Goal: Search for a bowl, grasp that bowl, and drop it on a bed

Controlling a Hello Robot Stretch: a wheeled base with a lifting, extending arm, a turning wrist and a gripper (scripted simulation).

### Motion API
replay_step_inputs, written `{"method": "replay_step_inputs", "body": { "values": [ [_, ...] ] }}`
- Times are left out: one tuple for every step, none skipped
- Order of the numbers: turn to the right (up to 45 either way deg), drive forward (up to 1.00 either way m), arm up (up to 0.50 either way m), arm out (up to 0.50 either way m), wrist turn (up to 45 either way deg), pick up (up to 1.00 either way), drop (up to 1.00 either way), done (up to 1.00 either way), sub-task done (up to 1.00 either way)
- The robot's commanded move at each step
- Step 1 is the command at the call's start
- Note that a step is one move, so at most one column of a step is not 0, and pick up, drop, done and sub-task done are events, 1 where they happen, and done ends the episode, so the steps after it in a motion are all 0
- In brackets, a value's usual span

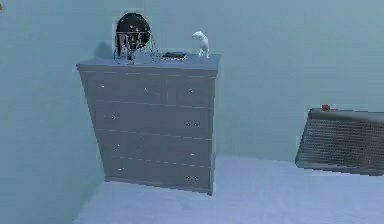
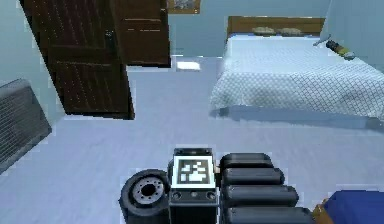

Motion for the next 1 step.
{"method": "replay_step_inputs", "body": {
  "values": [
    [21.0, 0.0, 0.0, 0.0, 0.0, 0.0, 0.0, 0.0, 0.0]
  ]
}}
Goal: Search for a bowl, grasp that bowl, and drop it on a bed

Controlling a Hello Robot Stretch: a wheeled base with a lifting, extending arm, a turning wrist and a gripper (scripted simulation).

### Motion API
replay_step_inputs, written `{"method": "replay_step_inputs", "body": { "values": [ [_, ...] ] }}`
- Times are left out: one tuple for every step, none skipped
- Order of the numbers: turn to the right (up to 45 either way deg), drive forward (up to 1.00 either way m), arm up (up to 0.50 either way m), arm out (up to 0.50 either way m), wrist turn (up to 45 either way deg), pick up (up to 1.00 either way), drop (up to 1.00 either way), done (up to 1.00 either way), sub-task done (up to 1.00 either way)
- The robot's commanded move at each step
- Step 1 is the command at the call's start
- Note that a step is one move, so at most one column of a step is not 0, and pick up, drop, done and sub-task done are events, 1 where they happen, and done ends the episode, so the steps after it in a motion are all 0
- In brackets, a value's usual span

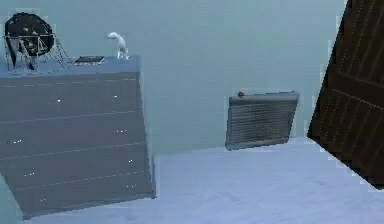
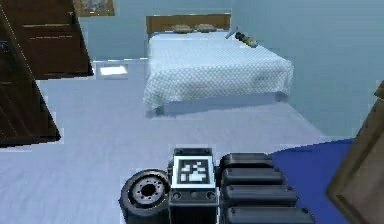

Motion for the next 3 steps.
{"method": "replay_step_inputs", "body": {
  "values": [
    [-45.0, 0.0, 0.0, 0.0, 0.0, 0.0, 0.0, 0.0, 0.0],
    [-45.0, 0.0, 0.0, 0.0, 0.0, 0.0, 0.0, 0.0, 0.0],
    [-21.0, 0.0, 0.0, 0.0, 0.0, 0.0, 0.0, 0.0, 0.0]
  ]
}}
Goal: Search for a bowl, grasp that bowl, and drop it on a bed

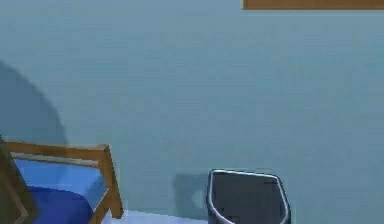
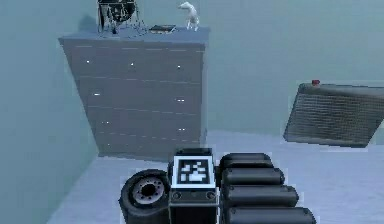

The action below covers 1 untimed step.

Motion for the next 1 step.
{"method": "replay_step_inputs", "body": {
  "values": [
    [45.0, 0.0, 0.0, 0.0, 0.0, 0.0, 0.0, 0.0, 0.0]
  ]
}}
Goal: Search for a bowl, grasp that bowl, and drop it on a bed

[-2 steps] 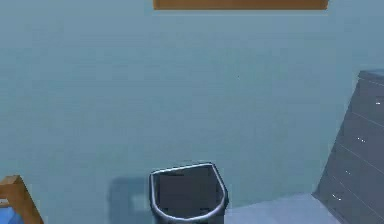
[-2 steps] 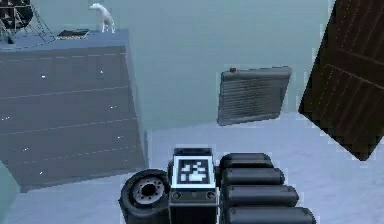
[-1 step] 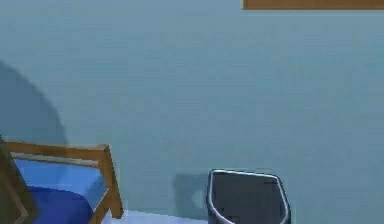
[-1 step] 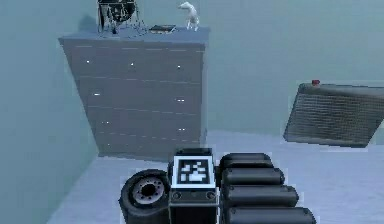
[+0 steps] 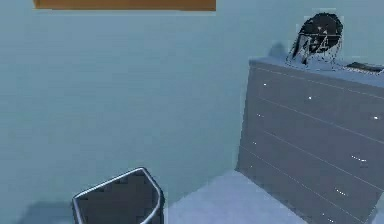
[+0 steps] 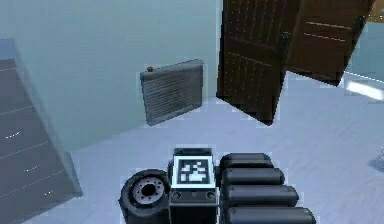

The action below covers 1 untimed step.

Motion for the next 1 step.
{"method": "replay_step_inputs", "body": {
  "values": [
    [45.0, 0.0, 0.0, 0.0, 0.0, 0.0, 0.0, 0.0, 0.0]
  ]
}}
